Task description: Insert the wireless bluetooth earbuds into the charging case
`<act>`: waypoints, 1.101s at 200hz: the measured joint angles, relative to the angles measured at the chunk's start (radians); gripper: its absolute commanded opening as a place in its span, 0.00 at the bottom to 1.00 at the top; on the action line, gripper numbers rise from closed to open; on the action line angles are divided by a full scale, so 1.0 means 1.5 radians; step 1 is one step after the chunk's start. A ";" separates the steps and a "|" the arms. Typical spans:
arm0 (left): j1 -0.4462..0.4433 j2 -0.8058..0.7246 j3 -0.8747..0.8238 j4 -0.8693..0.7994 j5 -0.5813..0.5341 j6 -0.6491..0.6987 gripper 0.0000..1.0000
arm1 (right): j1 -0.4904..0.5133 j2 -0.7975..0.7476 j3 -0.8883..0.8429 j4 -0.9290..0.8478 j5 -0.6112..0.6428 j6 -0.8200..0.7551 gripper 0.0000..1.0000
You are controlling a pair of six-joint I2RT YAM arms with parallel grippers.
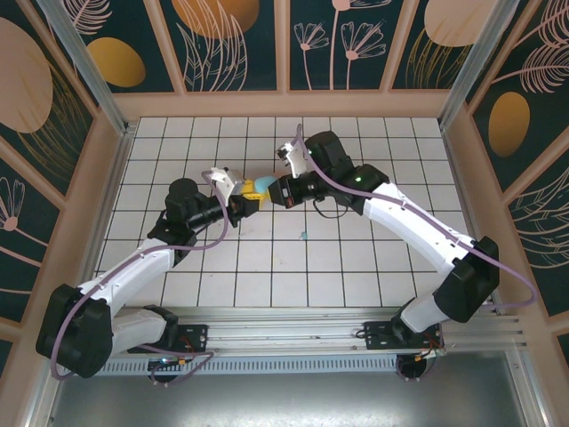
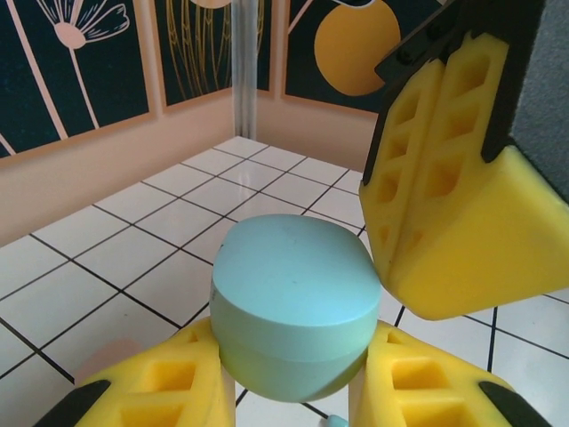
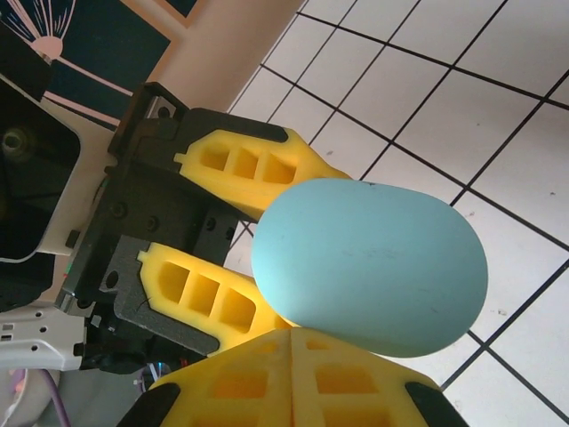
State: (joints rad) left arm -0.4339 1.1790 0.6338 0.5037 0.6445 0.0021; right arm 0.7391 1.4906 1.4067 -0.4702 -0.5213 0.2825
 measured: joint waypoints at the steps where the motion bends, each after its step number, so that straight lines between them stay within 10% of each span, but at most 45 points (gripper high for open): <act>1: 0.000 0.000 0.000 0.000 0.000 0.000 0.18 | 0.000 0.000 0.001 0.000 0.000 0.000 0.06; 220: 0.001 0.006 0.000 0.016 0.017 -0.026 0.18 | 0.026 -0.016 -0.016 -0.001 0.033 -0.025 0.02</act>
State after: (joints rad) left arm -0.4328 1.1877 0.6338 0.5270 0.6701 -0.0364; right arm 0.7788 1.4670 1.3830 -0.4709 -0.4713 0.2447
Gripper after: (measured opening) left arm 0.286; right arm 0.048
